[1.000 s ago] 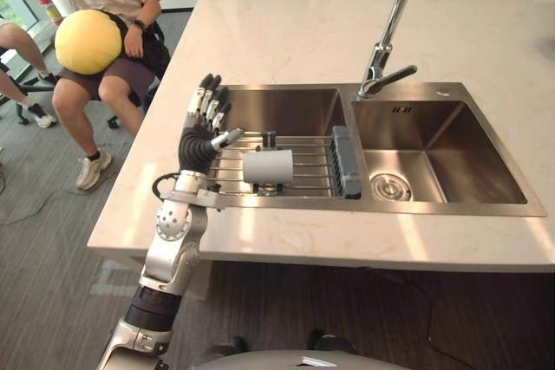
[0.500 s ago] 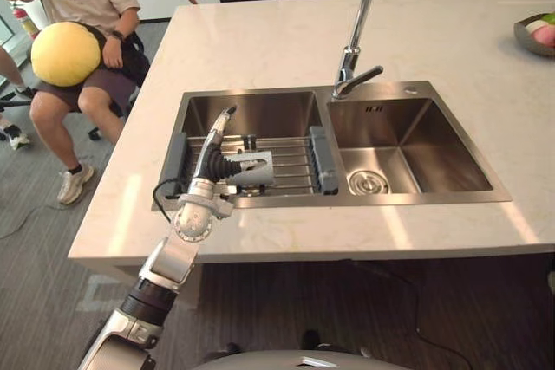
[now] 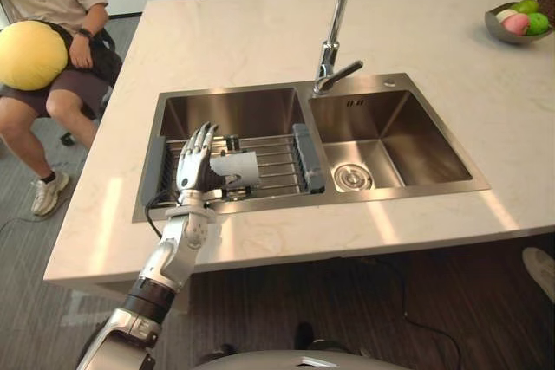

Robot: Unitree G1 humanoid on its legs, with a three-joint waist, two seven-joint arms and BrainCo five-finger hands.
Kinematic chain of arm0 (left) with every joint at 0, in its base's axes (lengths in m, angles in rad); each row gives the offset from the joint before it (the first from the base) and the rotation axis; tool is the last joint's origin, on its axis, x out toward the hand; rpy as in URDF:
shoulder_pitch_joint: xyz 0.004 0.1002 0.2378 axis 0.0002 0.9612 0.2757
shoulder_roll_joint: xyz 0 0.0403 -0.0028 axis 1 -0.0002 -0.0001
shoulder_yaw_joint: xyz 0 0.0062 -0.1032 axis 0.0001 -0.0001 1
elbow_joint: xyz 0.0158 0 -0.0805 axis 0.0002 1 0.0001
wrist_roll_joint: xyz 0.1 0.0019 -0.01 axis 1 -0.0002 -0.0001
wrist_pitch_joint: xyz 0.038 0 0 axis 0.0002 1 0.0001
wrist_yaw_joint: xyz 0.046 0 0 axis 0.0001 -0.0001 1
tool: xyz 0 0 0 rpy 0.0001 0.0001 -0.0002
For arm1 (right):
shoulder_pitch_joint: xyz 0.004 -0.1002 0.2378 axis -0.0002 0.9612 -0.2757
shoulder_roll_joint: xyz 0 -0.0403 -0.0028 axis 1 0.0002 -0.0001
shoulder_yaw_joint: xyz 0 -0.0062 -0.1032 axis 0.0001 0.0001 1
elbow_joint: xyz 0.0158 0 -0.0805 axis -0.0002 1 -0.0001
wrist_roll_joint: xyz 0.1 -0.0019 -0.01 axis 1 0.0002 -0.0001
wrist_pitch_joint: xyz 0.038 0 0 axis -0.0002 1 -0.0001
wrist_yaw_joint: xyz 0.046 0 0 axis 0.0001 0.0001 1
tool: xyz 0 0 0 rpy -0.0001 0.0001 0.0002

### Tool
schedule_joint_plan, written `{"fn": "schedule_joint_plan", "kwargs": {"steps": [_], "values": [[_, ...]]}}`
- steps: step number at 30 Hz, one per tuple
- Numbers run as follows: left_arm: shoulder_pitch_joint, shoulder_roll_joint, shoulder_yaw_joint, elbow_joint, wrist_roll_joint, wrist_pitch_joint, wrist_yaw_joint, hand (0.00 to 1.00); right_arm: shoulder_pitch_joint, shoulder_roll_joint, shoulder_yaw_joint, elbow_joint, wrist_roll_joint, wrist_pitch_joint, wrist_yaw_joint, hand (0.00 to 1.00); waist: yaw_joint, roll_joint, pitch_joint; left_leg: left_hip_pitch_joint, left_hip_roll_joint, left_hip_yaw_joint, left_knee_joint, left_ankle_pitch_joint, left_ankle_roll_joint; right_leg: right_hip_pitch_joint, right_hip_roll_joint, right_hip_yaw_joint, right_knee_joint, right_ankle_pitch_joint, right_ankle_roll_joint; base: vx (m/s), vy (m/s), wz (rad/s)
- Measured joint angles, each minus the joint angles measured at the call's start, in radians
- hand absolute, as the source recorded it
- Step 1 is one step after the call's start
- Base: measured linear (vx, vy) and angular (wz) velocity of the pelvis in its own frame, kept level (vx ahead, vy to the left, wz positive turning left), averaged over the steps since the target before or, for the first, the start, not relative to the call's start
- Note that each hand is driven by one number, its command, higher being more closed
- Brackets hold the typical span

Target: Walk over to the sink, pick up the cup, carry it to the dishwasher, place the cup inside the dishwasher, then close the dishwasher door

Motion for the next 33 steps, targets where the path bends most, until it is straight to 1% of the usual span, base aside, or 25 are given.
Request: {"fn": "schedule_joint_plan", "kwargs": {"steps": [4,5,6,9,11,12,13,14,15,17,20,23,25,28,33], "values": [[-0.024,0.000,-0.008,0.025,0.052,0.042,-0.001,0.00,0.000,0.000,-0.001,0.000,0.000,-0.001,0.000,0.00,0.000,0.002,0.001,0.000,0.000,0.015,0.000,-0.003,0.003,-0.009,0.000,-0.001,0.000,0.005,0.006,0.02,0.015,-0.12],[-0.036,0.001,-0.011,0.036,0.089,0.057,-0.006,0.00,0.000,0.001,-0.001,0.000,-0.001,-0.003,0.000,0.00,-0.003,0.001,0.001,0.000,-0.002,0.018,0.000,-0.004,0.004,-0.010,-0.001,-0.001,0.000,0.007,0.006,0.00,0.019,-0.07],[-0.041,0.001,-0.016,0.041,0.104,0.061,-0.009,0.00,0.001,0.001,-0.001,0.000,-0.001,-0.004,0.000,0.00,-0.004,0.001,0.002,0.000,-0.003,0.018,0.000,-0.004,0.004,-0.010,-0.002,-0.001,0.000,0.007,0.006,0.00,0.020,-0.03],[-0.062,0.008,-0.056,0.055,0.170,0.094,-0.039,0.00,0.002,0.001,-0.001,0.001,-0.001,-0.011,0.001,0.00,-0.009,0.003,0.004,0.000,-0.007,0.017,0.001,-0.004,0.005,-0.010,-0.006,-0.001,0.000,0.009,0.006,0.00,0.000,0.00],[-0.081,0.011,-0.082,0.060,0.235,0.163,-0.107,0.00,0.002,0.002,-0.001,0.000,-0.002,-0.022,0.003,0.00,-0.015,0.005,0.010,0.001,-0.009,0.017,0.002,-0.005,0.006,-0.010,-0.008,-0.001,0.000,0.009,0.005,0.00,0.000,0.00],[-0.082,0.011,-0.084,0.059,0.253,0.179,-0.126,0.00,0.001,0.002,0.000,0.000,-0.002,-0.023,0.003,0.00,-0.020,0.005,0.011,0.001,-0.009,0.017,0.002,-0.004,0.007,-0.010,-0.008,-0.001,0.000,0.009,0.005,0.00,0.000,0.00],[-0.084,0.011,-0.086,0.059,0.292,0.207,-0.166,0.00,0.001,0.001,0.000,0.000,-0.002,-0.023,0.002,0.00,-0.026,0.006,0.011,0.001,-0.008,0.017,0.002,-0.004,0.007,-0.010,-0.008,0.000,0.000,0.009,0.005,0.00,0.000,0.00],[-0.088,0.011,-0.090,0.061,0.327,0.223,-0.209,0.00,0.002,0.000,0.001,0.000,-0.002,-0.023,0.002,0.00,-0.031,0.008,0.013,0.002,-0.008,0.017,0.002,-0.004,0.007,-0.010,-0.007,0.000,0.000,0.009,0.005,0.00,0.000,0.00],[-0.093,0.011,-0.096,0.064,0.347,0.231,-0.233,0.00,0.002,-0.001,0.002,0.000,-0.003,-0.023,0.002,0.00,-0.031,0.009,0.014,0.002,-0.008,0.017,0.002,-0.004,0.007,-0.010,-0.007,0.000,0.000,0.009,0.005,0.00,0.000,0.00],[-0.112,0.013,-0.116,0.072,0.371,0.231,-0.292,0.00,0.002,-0.004,0.005,0.001,-0.003,-0.023,0.001,0.00,-0.030,0.011,0.018,0.002,-0.008,0.017,0.002,-0.004,0.007,-0.010,-0.007,0.000,0.000,0.009,0.005,0.00,0.000,0.00],[-0.123,0.019,-0.127,0.079,0.376,0.216,-0.339,0.00,-0.004,-0.007,0.010,0.002,-0.003,-0.023,0.001,0.00,-0.032,0.009,0.020,0.002,-0.010,0.015,0.002,-0.005,0.008,-0.010,-0.008,0.000,0.000,0.009,0.005,0.00,0.000,0.00],[-0.129,0.023,-0.129,0.093,0.376,0.192,-0.359,0.00,-0.010,-0.014,0.035,0.004,-0.002,-0.023,-0.001,0.00,-0.036,0.011,0.023,0.002,-0.013,0.012,0.002,-0.006,0.008,-0.009,-0.010,-0.001,0.000,0.009,0.005,0.00,0.000,0.00],[-0.132,0.023,-0.132,0.099,0.380,0.186,-0.358,0.00,-0.012,-0.014,0.047,0.004,-0.002,-0.022,-0.005,0.00,-0.038,0.011,0.023,0.001,-0.015,-0.005,0.002,-0.006,0.009,-0.009,-0.010,-0.002,0.000,0.009,0.006,0.00,0.000,0.00],[-0.131,0.023,-0.136,0.100,0.435,0.187,-0.366,0.00,-0.015,-0.014,0.049,0.004,0.010,-0.025,-0.026,0.00,-0.041,0.009,0.027,0.001,-0.015,-0.012,0.003,-0.006,0.009,-0.009,-0.011,-0.002,0.000,0.004,0.012,0.00,0.000,0.00],[-0.129,0.024,-0.137,0.106,0.450,0.187,-0.417,0.00,-0.019,-0.022,0.070,0.030,0.034,-0.044,-0.037,0.00,-0.049,0.009,0.027,0.001,-0.016,-0.015,0.004,-0.006,0.009,-0.008,-0.012,-0.002,0.000,0.000,0.012,0.00,0.000,0.00]]}}
